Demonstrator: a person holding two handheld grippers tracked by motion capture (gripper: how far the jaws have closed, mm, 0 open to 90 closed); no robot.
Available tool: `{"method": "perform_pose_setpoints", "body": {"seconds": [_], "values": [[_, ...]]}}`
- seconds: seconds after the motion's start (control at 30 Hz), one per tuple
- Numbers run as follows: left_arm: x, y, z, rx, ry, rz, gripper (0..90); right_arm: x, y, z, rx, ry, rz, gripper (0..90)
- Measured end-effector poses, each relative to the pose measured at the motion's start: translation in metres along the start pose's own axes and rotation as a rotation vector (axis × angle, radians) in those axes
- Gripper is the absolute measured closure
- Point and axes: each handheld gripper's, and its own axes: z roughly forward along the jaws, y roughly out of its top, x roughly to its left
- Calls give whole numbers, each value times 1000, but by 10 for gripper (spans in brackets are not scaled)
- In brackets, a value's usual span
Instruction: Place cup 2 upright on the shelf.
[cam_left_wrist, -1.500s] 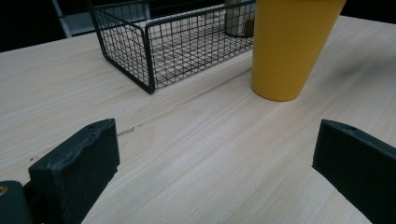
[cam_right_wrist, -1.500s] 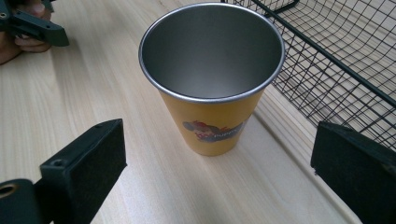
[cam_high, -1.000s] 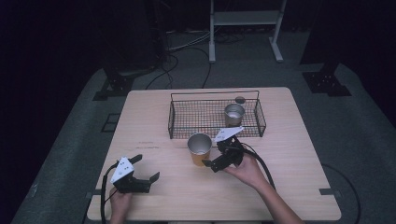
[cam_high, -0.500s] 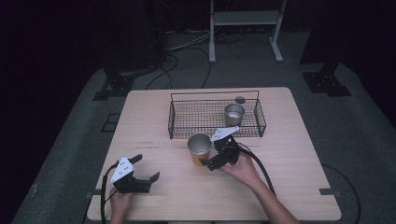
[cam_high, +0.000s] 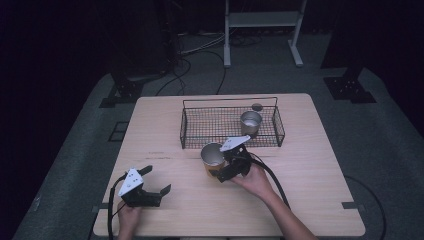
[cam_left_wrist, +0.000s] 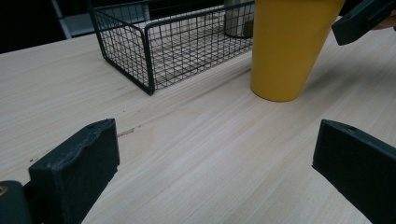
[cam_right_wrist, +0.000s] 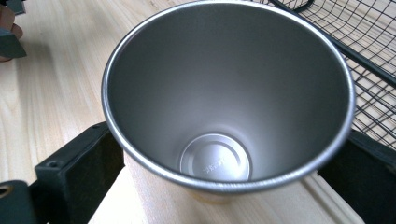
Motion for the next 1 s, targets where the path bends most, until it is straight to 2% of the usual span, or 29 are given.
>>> {"method": "perform_pose_setpoints", "body": {"seconds": [0.23,0.27,0.4,0.47,0.53,0.73,1.0], "values": [[0,0,0,-1,0,0,0,2,3,6,12,-10,-4,19],[0,0,0,-1,-1,0,0,2,5,7,13,-11,-9,45],[0,0,0,-2,-1,-1,0,2,7,8,15,-10,-12,62],[0,0,0,-3,0,0,0,1,8,8,21,3,-9,128],[0,0,0,-5,-1,0,0,0,8,8,24,5,-5,145],[0,0,0,-5,-1,-1,0,-1,9,6,42,13,-10,151],[0,0,-1,-7,-2,-3,0,1,11,-1,54,58,0,153]]}}
